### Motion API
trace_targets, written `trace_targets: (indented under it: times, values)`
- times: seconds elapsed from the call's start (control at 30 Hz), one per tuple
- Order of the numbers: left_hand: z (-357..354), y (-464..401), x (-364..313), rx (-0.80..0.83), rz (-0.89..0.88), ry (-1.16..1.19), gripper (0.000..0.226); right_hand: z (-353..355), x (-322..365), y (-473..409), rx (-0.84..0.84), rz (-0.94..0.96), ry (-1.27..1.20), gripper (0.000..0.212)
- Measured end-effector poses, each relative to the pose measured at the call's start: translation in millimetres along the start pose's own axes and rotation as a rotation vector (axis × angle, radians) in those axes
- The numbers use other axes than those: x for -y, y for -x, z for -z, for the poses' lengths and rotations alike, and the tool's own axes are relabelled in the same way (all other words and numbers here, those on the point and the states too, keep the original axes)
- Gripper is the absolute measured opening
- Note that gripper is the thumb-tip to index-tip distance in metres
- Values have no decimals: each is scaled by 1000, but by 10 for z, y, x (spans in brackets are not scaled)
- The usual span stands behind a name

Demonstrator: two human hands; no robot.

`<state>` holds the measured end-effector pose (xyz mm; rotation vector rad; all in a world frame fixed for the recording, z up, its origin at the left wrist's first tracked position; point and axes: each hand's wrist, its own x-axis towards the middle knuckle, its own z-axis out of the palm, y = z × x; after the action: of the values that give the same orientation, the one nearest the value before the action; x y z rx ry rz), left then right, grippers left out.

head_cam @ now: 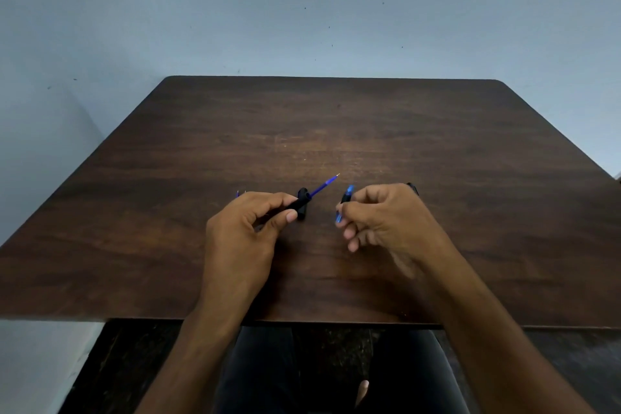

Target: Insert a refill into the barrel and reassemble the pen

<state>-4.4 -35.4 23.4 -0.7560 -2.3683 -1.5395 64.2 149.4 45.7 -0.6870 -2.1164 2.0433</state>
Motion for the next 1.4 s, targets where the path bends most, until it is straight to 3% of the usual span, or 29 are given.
trace_targets:
  times: [0.17,0.3,1.4]
  values:
    - [-21,8,13,-2,-18,2,25,75,61,83,-15,184,-501,12]
    - [-36,10,7,20,-17,-24,27,79,82,131,-11,223,-632,15]
    - [-132,19,-57,30,-44,-69,26,-21,-125,46,8,299,-426,11]
